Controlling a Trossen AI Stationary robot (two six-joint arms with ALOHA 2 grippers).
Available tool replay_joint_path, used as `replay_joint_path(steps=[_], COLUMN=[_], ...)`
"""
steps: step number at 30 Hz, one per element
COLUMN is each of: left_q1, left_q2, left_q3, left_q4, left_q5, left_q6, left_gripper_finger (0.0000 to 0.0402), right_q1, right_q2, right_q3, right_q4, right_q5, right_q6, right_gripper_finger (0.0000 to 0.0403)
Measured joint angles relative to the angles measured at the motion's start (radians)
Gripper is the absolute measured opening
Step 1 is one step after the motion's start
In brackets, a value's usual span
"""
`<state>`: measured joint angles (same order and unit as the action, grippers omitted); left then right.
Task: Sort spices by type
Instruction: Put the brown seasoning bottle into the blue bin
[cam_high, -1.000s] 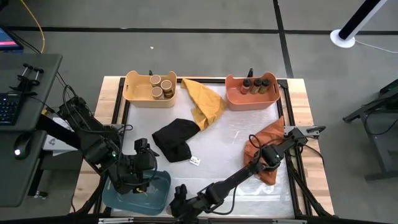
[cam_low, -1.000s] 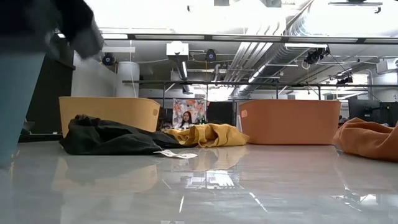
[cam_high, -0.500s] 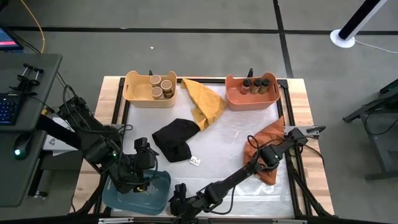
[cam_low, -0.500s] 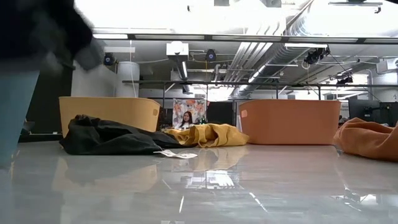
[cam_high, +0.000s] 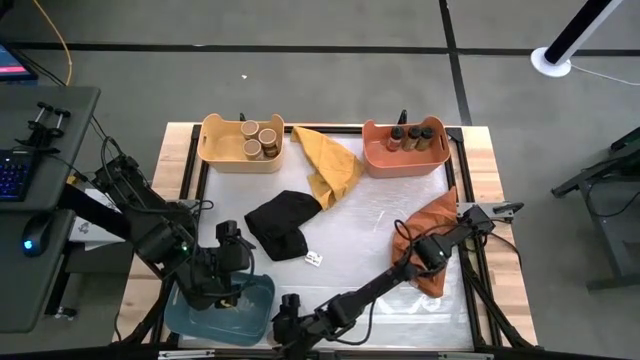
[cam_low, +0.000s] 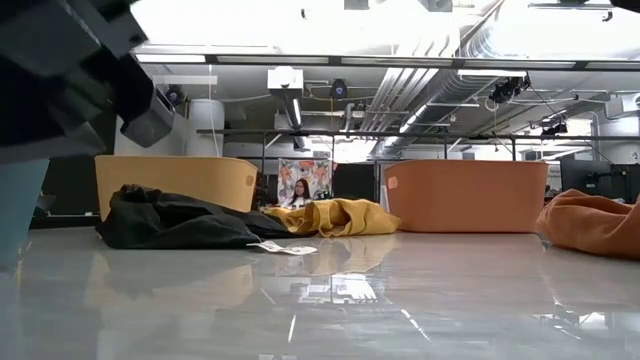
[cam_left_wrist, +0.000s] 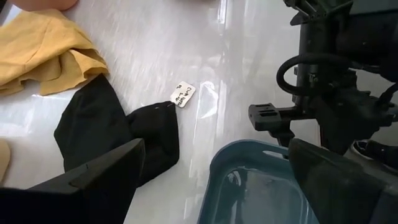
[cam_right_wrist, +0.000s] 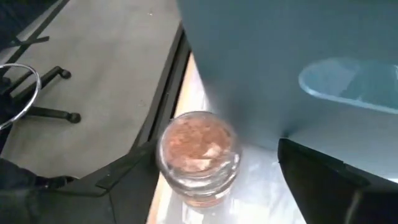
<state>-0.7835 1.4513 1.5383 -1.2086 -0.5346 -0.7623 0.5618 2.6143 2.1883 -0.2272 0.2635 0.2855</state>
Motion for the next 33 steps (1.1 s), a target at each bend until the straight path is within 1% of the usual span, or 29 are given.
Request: replay_joint_path(steps=[6, 10, 12, 18, 22, 27, 33], left_q1=[0.005, 0.005, 0.005, 0.005, 0.005, 0.005, 0.005], left_q2=[0.0, 0.0, 0.0, 0.0, 0.0, 0.0, 0.0], left_q3=[0.0, 0.0, 0.0, 0.0, 0.0, 0.0, 0.0], left_q4=[0.0, 0.0, 0.0, 0.0, -0.007, -0.009, -0.011], left_q5=[0.005, 0.008, 0.008, 0.008, 0.008, 0.008, 0.008], left_q6=[-0.003, -0.004, -0.004, -0.003, -0.003, -0.003, -0.001], left_gripper_finger=[0.0381, 0.0381, 0.0381, 0.0381, 0.0381, 0.0381, 0.0381], right_q1=[-0.004, -0.005, -0.005, -0.005, -0.005, -0.006, -0.015], right_q2=[0.0, 0.0, 0.0, -0.004, -0.005, -0.005, -0.005], right_q3=[0.0, 0.0, 0.0, 0.0, 0.013, 0.047, 0.057], right_q4=[0.007, 0.01, 0.003, -0.002, -0.02, -0.052, -0.087], right_q5=[0.002, -0.032, -0.033, -0.038, -0.065, -0.068, -0.063], right_q6=[0.001, -0.006, -0.006, 0.036, 0.057, 0.047, 0.027], right_gripper_finger=[0.0277, 0.0244, 0.0228, 0.0167, 0.0149, 0.014, 0.0103])
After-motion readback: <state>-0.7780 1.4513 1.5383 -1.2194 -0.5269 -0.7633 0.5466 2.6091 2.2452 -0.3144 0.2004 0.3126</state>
